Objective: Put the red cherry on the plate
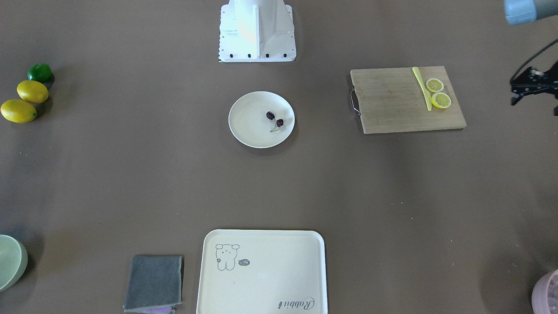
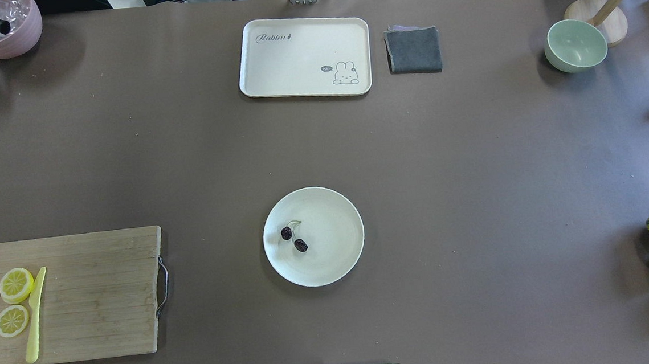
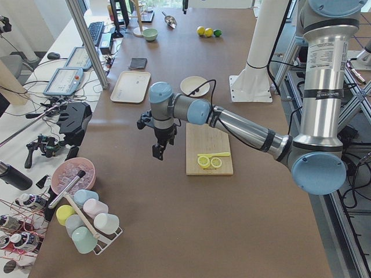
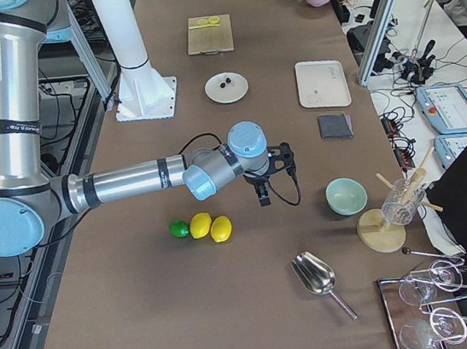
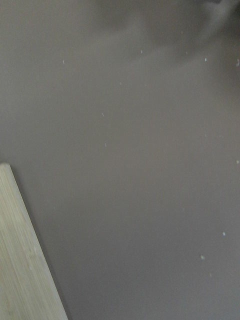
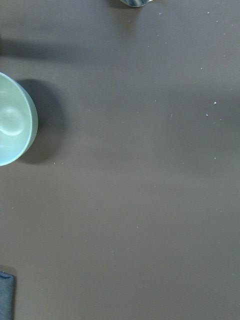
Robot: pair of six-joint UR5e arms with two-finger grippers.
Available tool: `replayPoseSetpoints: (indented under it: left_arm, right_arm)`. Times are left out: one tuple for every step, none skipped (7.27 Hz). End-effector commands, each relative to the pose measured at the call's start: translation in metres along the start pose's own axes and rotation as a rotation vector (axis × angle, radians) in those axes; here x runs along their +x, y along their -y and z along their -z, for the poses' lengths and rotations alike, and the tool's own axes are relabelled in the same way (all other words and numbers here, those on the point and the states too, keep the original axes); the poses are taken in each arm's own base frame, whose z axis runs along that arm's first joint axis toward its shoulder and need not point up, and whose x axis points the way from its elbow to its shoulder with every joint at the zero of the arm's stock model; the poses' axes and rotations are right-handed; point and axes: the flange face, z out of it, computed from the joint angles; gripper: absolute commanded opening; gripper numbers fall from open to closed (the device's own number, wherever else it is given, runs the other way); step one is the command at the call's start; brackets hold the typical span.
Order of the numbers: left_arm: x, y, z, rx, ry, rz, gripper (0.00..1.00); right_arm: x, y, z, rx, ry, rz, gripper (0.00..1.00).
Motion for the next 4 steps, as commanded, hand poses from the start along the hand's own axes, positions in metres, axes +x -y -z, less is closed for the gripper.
replayPoseSetpoints:
  left_arm:
    - [-0.053,-0.048,0.000,0.018,-0.069,0.033,0.98]
    - [-0.053,-0.050,-0.003,0.019,-0.085,0.042,0.98]
    - [-0.052,-0.047,0.000,0.025,-0.085,0.033,0.98]
    - [-0.053,-0.048,-0.002,0.020,-0.085,0.039,0.98]
  right_arm:
    - [0.011,-0.009,0.004,0.004,-0.010,-0.007,1.00]
    - [0.019,-0.019,0.000,-0.008,-0.029,0.024,1.00]
    - [0.023,-0.020,0.004,0.001,-0.033,0.021,1.00]
    - [0.025,-0.017,0.005,0.008,-0.040,0.019,1.00]
